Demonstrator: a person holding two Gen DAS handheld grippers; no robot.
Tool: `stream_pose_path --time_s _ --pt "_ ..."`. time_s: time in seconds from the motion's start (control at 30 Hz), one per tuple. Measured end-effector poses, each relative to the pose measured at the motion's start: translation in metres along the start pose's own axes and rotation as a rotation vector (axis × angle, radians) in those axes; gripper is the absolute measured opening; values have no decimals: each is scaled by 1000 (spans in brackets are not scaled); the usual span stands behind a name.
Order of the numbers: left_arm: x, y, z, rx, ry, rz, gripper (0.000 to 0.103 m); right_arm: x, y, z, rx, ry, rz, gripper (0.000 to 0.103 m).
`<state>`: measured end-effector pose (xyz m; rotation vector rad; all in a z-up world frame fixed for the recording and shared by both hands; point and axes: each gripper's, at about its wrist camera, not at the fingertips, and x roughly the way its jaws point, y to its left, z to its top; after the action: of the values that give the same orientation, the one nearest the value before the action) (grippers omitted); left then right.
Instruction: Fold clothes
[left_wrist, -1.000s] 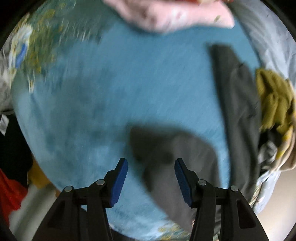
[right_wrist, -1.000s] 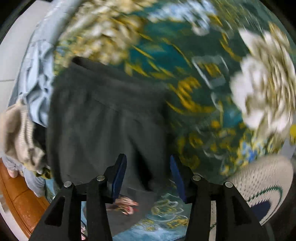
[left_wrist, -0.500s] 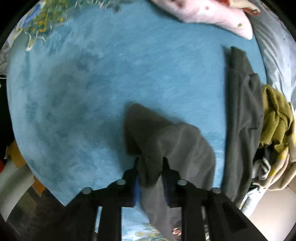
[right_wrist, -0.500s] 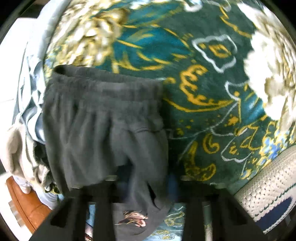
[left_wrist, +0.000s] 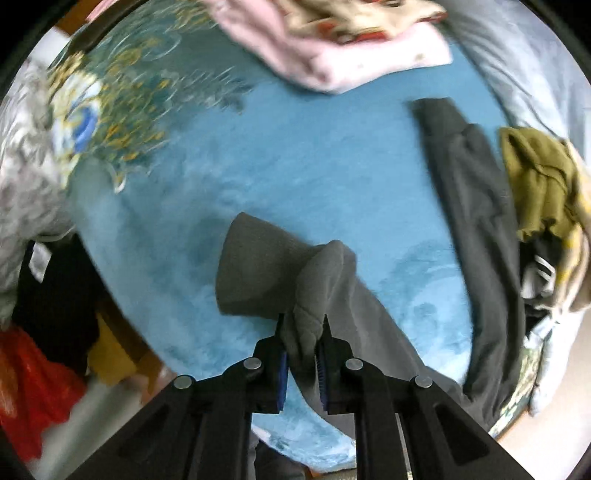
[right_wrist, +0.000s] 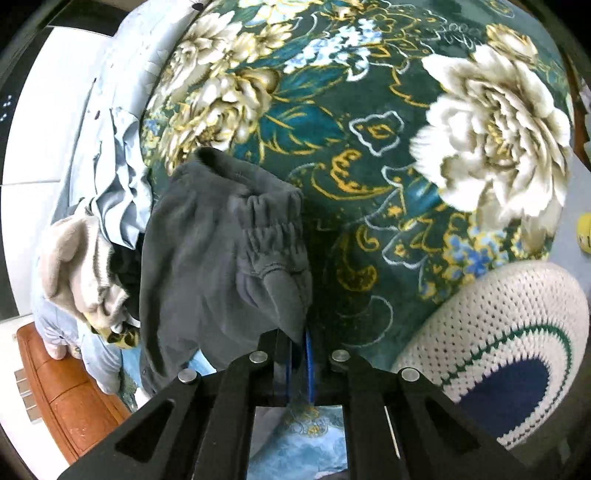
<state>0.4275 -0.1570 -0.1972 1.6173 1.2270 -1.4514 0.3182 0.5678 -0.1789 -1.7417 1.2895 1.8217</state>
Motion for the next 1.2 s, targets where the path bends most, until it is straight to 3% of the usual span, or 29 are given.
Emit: stream_pose_path --time_s 0.13,0.23,0.4,0.53,0.73,0.87,0.93,1.03,1.13,1.17,1.2 --pt "-6 -25 24 -44 3 -18 14 -1 50 18 -45 -9 32 5" --pt "-8 -66 50 -1 2 26 14 2 97 34 -95 2 23 5" --pt "16 -136 107 -36 59 78 14 30 156 70 -75 46 -25 5" --pt "29 -188 148 -64 88 88 14 57 186 88 -57 56 -72 5" --pt "56 -246 185 -23 112 144 17 91 209 111 -45 63 -113 5" --pt "72 -262 200 -2 112 52 21 105 215 123 -40 48 -101 5" --pt "73 -269 204 55 90 -52 38 110 214 126 -38 41 -104 5" --pt "61 -266 205 109 42 -188 53 116 209 129 -25 36 -83 6" --pt "36 -239 200 85 -31 -318 59 115 208 128 -46 27 -19 18" --pt "27 -229 198 77 -57 -346 61 112 208 127 -67 20 11 32" --pt "20 -218 195 74 -83 -358 63 105 207 123 -84 5 42 39"
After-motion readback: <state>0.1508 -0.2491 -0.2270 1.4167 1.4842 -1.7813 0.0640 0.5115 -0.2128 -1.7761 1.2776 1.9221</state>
